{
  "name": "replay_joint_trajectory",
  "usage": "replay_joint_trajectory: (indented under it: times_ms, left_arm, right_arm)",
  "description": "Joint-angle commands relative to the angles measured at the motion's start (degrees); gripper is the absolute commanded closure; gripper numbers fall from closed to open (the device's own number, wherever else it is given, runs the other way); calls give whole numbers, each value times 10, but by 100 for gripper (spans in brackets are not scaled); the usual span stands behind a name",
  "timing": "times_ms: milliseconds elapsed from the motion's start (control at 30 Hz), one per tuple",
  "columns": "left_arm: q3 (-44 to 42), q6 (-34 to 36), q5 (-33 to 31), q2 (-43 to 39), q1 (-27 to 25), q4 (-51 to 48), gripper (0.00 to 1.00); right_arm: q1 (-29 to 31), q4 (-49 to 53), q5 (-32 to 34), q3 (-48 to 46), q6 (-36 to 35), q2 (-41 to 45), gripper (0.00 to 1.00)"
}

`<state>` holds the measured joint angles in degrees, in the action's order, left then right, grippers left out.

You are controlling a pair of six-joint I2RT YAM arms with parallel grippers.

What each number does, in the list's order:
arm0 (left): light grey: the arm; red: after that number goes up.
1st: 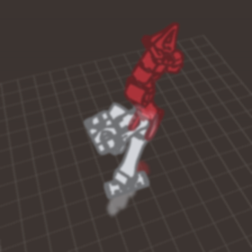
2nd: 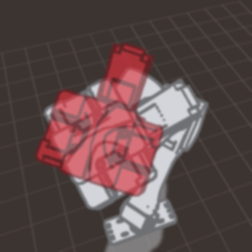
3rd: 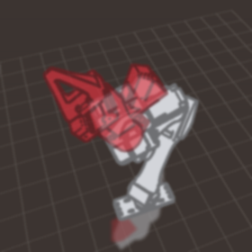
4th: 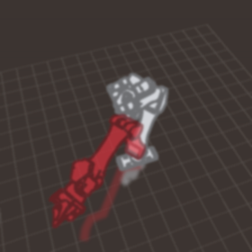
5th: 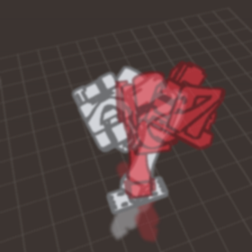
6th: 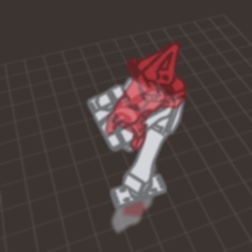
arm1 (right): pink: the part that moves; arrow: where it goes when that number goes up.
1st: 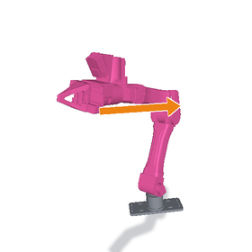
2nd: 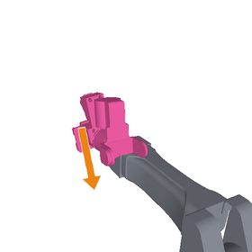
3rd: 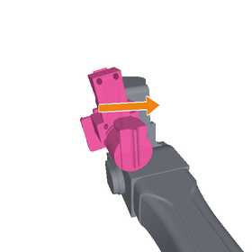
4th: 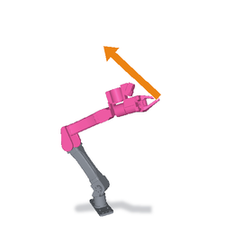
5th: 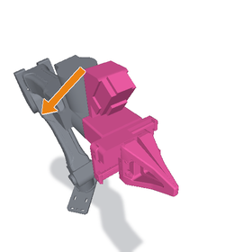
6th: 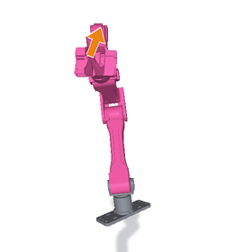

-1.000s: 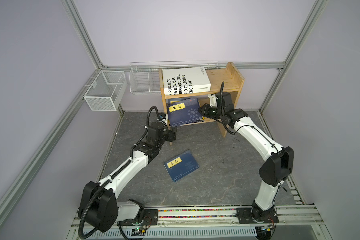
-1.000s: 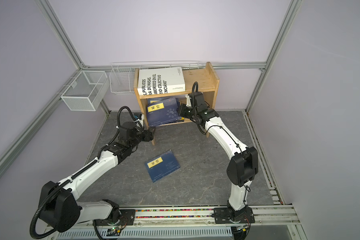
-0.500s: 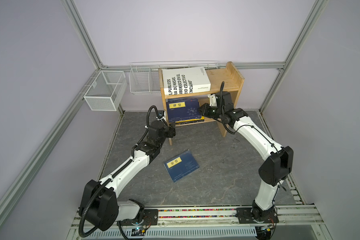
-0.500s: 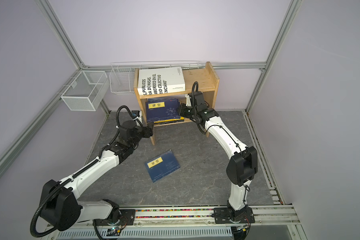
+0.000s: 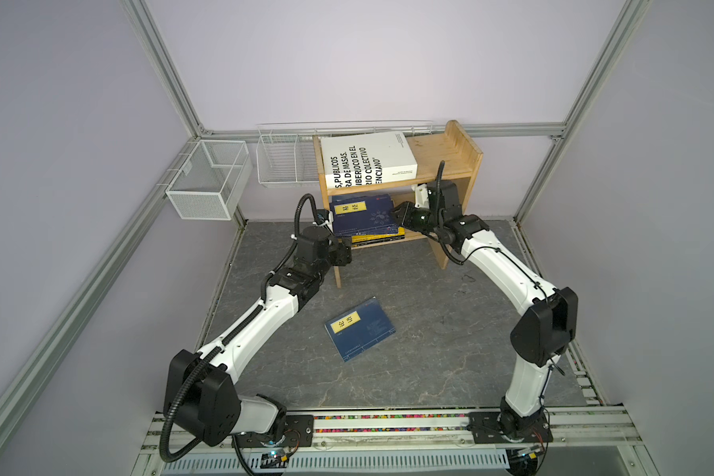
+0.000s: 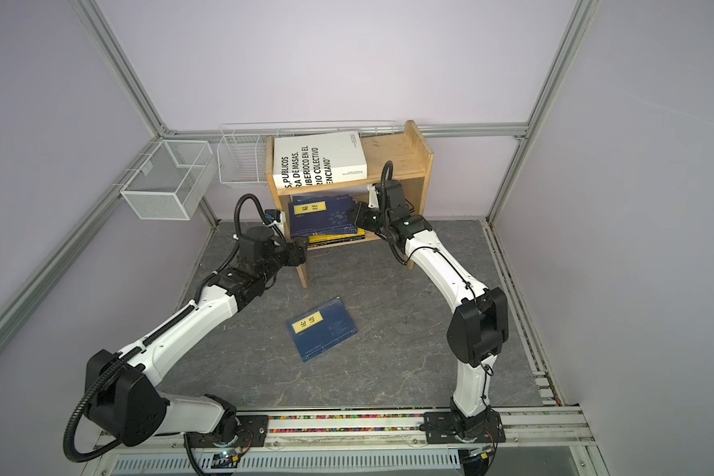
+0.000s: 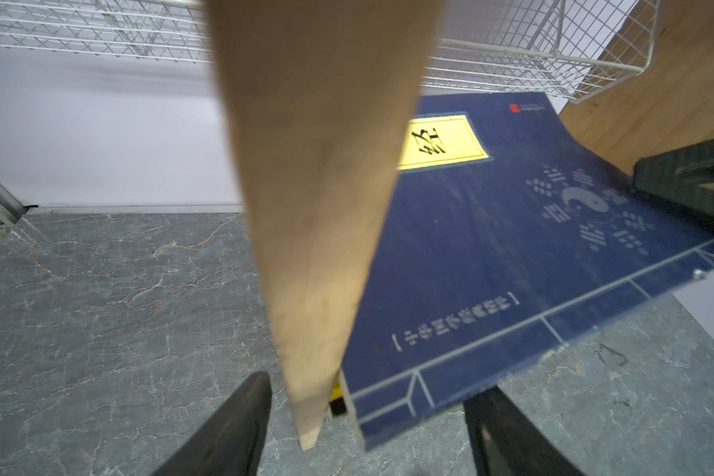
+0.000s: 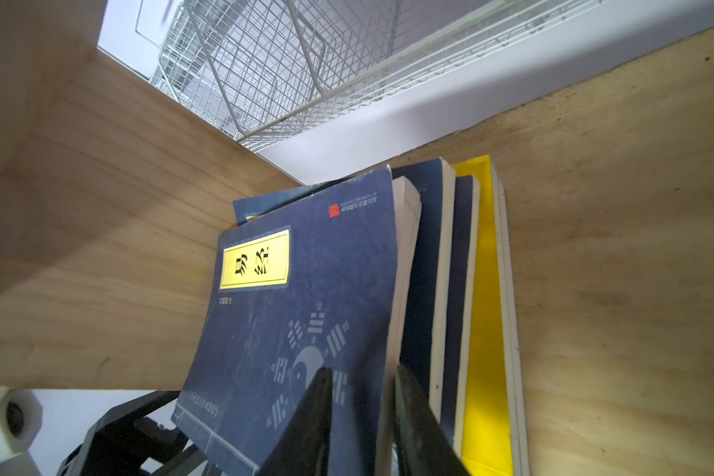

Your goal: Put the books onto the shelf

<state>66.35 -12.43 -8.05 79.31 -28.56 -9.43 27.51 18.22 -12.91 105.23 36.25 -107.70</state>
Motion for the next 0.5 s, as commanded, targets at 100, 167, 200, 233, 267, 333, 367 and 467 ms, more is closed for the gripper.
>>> replay_joint_trajectory:
  times_ms: [100,167,200,233,267,333,367,467]
  left_arm:
    - [50,9,28,1,6,-44,29]
    - [62,12,29,13,9,-53,33]
    - [66,12,30,20,11,-54,35]
    - [70,14,32,27,13,-55,36]
    - [74,13,31,32,14,-57,36]
    - [81,11,31,42,16,-59,36]
    - [83,11,34,44,16,-59,37]
    - [71,13,63,36,16,-46,37]
  right_arm:
    - [3,-73,-39,-1,10,-3,73]
    - [3,-78,-42,-2,13,-5,73]
    - [2,-79,-44,-3,13,-6,73]
    - [3,-82,-45,-4,15,-6,73]
    - [2,-84,-46,-5,16,-5,73]
    - [3,-89,-49,-7,18,-5,73]
    - [2,-90,-50,-7,19,-4,73]
    - [1,-91,-50,-6,21,-5,73]
